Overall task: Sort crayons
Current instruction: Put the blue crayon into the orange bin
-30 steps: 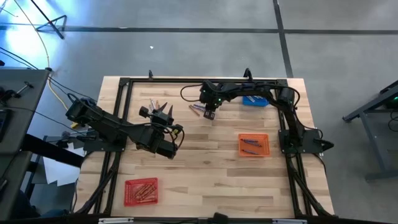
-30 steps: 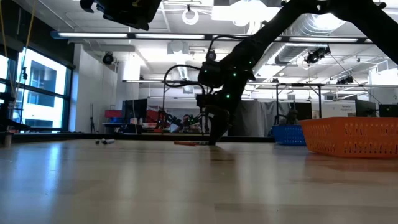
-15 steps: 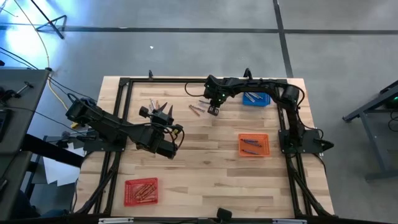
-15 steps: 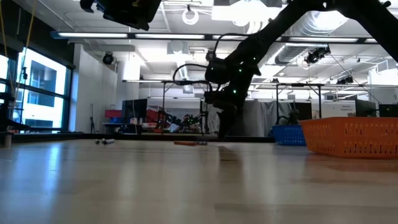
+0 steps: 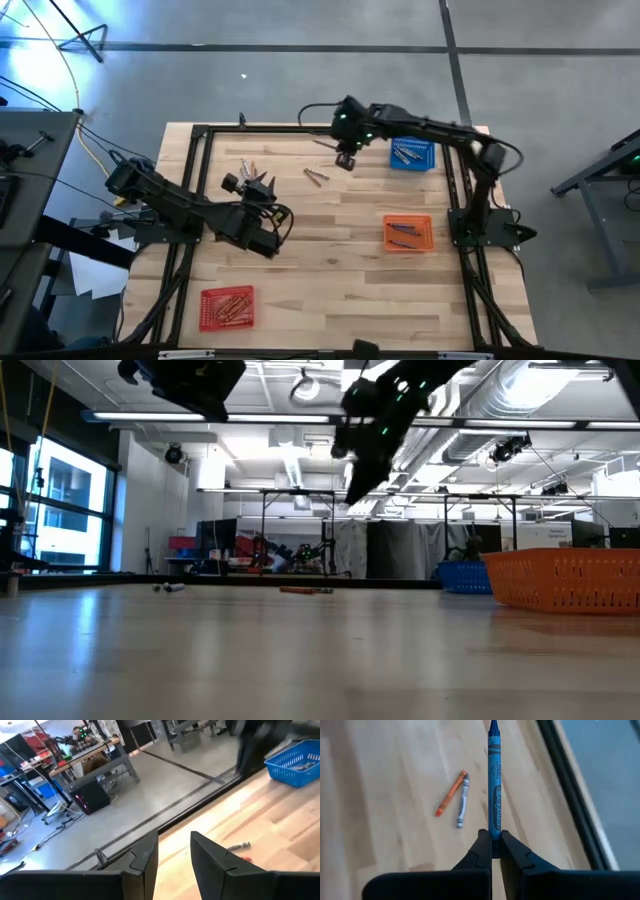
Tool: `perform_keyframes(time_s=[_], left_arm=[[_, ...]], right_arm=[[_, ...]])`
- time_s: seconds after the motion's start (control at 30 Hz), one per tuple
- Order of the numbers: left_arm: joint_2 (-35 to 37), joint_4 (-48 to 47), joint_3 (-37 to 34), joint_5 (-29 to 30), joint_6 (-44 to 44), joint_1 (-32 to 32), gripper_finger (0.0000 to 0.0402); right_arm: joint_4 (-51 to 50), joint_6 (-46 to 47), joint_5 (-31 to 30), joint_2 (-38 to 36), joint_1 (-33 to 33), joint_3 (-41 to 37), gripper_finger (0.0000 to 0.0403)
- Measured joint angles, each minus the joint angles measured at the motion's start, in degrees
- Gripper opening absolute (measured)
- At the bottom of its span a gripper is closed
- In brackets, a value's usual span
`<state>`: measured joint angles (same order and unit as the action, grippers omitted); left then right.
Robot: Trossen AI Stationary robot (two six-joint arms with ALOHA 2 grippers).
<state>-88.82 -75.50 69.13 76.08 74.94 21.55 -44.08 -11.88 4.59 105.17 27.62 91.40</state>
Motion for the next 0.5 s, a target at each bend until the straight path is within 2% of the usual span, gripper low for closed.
perform_keyframes(time_s=[0.17,0.23,0.33,0.5], left_arm=[[0.0,-1.5,-5.1,-0.3,8.5,1.9,0.0099],[0.0,0.5,-8.5,2.6,11.8,2.6,0.0099],[0.0,7.4,-14.2,11.8,14.3,3.6,0.0099],[0.0,10.3,-18.1,13.9,21.7,3.1,0.0099]], right_arm=[[1.4,3.3,0.0,-13.2,-0.1,-9.1,0.0000],[5.7,6.0,-0.1,-18.8,-0.5,-14.8,0.0000],[15.5,10.6,0.5,-26.4,-2.0,-25.1,0.0000],[38.5,17.1,0.6,-35.9,-6.5,-43.2,0.0000]])
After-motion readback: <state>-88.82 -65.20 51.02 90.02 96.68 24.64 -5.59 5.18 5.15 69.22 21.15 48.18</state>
